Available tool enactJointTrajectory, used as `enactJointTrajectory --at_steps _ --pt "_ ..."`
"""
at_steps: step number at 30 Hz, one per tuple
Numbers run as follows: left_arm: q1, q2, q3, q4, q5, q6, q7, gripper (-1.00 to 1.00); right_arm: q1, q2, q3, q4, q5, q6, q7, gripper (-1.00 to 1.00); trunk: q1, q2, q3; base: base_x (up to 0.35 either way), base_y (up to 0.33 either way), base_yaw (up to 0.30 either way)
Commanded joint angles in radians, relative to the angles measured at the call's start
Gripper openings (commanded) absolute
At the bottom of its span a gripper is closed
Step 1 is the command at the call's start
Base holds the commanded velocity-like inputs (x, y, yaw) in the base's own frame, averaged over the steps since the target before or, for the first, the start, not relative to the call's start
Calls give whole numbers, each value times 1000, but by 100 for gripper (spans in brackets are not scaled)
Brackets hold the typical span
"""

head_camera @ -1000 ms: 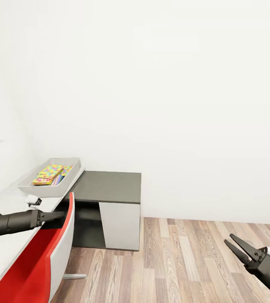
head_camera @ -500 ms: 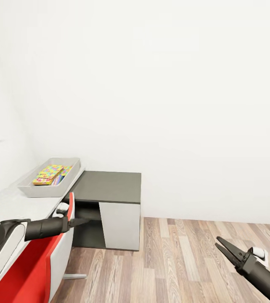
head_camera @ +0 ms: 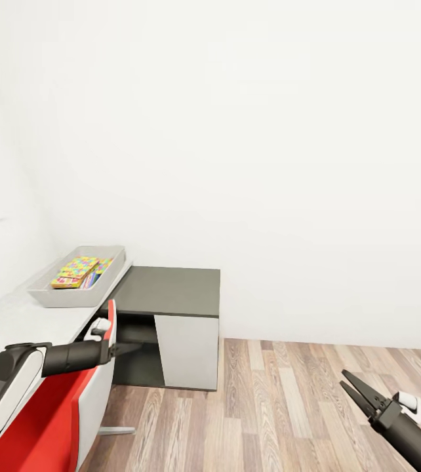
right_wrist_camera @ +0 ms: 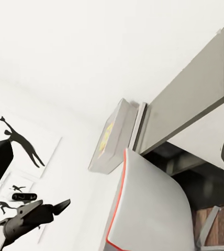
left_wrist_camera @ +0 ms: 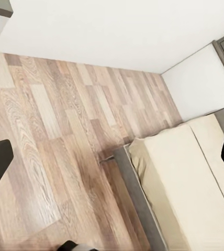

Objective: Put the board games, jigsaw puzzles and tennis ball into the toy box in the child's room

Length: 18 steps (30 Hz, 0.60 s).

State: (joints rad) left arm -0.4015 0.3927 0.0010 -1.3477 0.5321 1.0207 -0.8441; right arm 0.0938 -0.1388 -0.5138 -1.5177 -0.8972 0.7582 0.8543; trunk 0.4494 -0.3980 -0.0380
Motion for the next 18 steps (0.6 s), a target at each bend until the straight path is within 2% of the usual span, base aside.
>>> enactJointTrajectory --at_steps 1,8,18 --pt "-1 1 0 0 -8 3 -10 100 0 0 -1 2 -5 2 5 100 1 -2 -2 0 0 0" --pt "-1 1 1 1 -21 4 -48 100 0 2 -3 7 -5 -7 44 100 1 -2 -2 0 0 0" --pt "-2 -2 -7 1 -51 4 -9 100 0 2 -1 8 -3 -10 62 100 1 -2 -2 0 0 0"
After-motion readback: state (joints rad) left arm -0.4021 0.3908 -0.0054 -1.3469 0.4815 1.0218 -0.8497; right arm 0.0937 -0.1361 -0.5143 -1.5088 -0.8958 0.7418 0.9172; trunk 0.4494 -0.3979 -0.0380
